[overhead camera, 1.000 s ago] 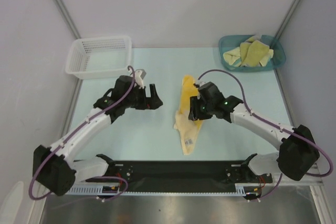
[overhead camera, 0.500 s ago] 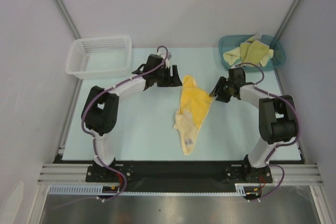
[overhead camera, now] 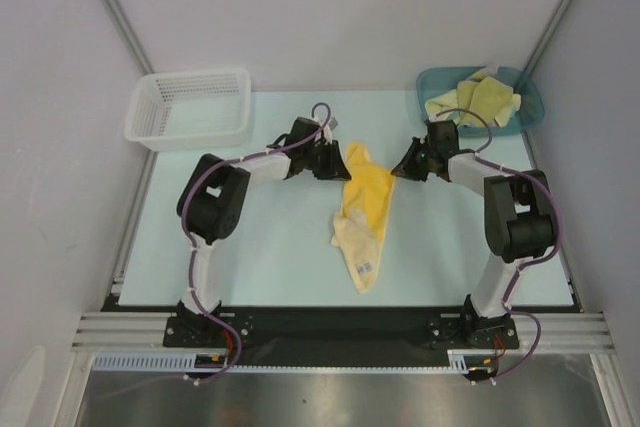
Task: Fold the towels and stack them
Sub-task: Move the towel to the center of the board, then flatten out the crumpled towel
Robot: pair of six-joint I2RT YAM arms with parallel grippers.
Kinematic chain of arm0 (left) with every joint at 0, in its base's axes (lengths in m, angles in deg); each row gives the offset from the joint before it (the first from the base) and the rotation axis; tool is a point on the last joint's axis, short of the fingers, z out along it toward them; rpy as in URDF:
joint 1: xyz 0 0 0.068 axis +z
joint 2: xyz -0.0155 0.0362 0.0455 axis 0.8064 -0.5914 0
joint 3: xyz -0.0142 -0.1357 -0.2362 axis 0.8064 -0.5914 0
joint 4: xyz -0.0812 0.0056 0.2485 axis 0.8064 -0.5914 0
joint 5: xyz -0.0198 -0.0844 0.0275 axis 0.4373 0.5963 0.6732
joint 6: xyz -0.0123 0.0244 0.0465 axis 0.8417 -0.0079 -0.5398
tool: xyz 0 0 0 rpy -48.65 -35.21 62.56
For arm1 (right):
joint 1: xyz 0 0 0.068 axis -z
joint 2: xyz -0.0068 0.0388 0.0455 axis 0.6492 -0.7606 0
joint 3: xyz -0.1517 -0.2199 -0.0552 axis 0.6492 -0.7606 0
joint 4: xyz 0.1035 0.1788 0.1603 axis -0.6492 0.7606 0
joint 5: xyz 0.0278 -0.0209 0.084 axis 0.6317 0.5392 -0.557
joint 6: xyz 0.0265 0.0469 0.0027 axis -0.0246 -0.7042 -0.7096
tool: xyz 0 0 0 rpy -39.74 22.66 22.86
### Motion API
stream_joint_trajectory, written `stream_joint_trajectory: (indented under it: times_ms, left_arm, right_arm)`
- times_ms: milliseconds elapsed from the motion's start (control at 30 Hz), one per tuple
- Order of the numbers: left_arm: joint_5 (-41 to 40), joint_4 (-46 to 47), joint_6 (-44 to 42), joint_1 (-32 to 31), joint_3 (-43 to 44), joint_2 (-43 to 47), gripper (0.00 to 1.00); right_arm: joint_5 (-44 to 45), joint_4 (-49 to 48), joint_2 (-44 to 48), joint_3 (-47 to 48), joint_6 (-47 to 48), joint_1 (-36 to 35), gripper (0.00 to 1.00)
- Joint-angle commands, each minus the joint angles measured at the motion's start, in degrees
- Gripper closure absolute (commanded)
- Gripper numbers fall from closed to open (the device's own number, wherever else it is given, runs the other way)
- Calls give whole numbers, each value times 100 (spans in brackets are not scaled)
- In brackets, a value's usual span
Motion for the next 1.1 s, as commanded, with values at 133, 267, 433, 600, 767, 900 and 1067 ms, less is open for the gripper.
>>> stream_joint_trajectory:
  times_ms: [133, 267, 433, 600, 767, 900, 1067]
  left_arm:
    - [-165, -442, -154, -54, 241, 698, 100]
    - [-1694, -2127, -549, -185, -74, 1875, 100]
    - [-1786, -2044, -182, -703, -2117, 3387, 100]
    - [-2040, -1508, 285, -757, -3142, 4381, 63]
    - [-2208, -1289, -608, -722, -2020, 3875, 35]
    - [-2130, -1138, -1226, -521, -755, 2770, 32]
    - [-1576, -1331, -1534, -239, 817, 1334, 28]
  right_arm:
    - [103, 586, 841, 897, 653, -445, 100]
    - [752, 1725, 1307, 766, 899, -1130, 100]
    - [1035, 1826, 1896, -1022, 540, -1764, 100]
    - [1298, 1826, 2362, -1791, 206, -2089, 85]
    - [1659, 1949, 2960, -1652, 30, -1862, 59]
    - [1475, 1510, 3128, -1643, -128, -984, 55]
    - [1168, 1308, 2873, -1608, -304, -324, 55]
